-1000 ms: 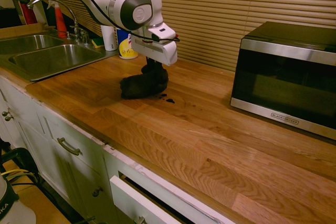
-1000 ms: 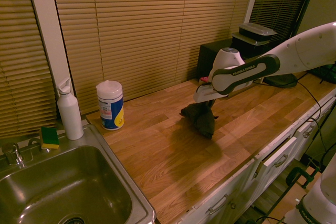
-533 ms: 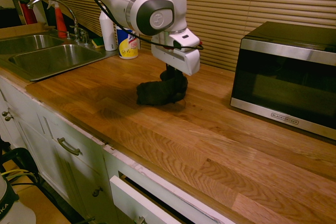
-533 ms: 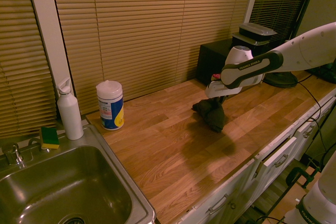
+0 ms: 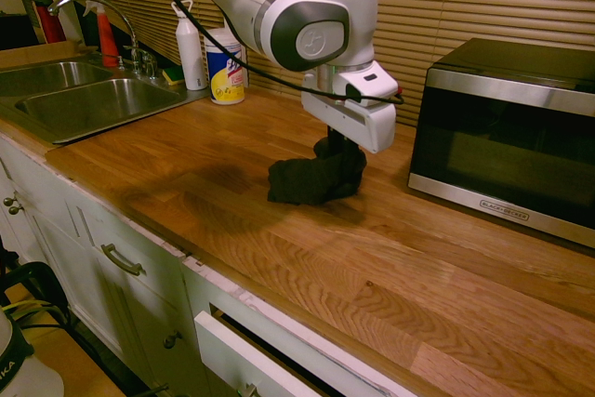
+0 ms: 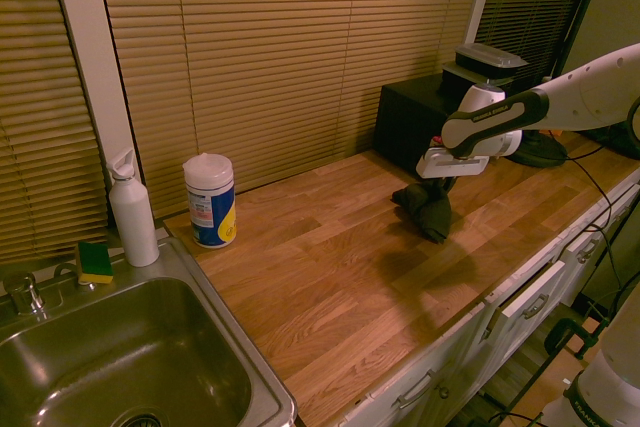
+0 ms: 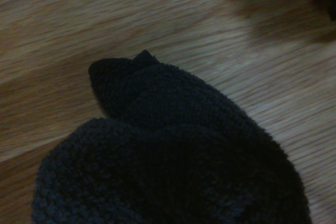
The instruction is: Clear the spill
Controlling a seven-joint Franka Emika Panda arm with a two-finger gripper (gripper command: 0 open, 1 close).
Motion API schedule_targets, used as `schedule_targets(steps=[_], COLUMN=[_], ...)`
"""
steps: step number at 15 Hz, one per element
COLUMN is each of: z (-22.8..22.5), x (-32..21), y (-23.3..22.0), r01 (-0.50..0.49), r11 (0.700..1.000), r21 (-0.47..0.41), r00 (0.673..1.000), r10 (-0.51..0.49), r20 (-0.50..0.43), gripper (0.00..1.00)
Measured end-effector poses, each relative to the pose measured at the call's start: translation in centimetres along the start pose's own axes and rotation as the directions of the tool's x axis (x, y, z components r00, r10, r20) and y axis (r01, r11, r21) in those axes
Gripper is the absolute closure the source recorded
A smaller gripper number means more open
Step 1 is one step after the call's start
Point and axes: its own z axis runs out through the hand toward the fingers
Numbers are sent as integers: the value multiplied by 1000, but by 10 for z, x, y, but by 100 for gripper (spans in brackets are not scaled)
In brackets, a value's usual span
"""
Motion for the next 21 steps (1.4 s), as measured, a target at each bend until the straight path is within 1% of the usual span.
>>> schedule_targets(steps=[2, 5, 9, 13, 21], z=[-1, -9, -13, -13, -20], x=[-7, -35, -88, -132, -246], y=[-7, -30, -60, -79, -125], r01=[23, 83, 151, 214, 333], r11=[1000, 997, 989, 977, 943], r21=[1, 9, 10, 11, 23], r00=[1000, 997, 989, 977, 943], r10=[-23, -83, -151, -214, -333], r20=[-1, -4, 9, 20, 5], gripper=[100, 100, 100, 100, 100])
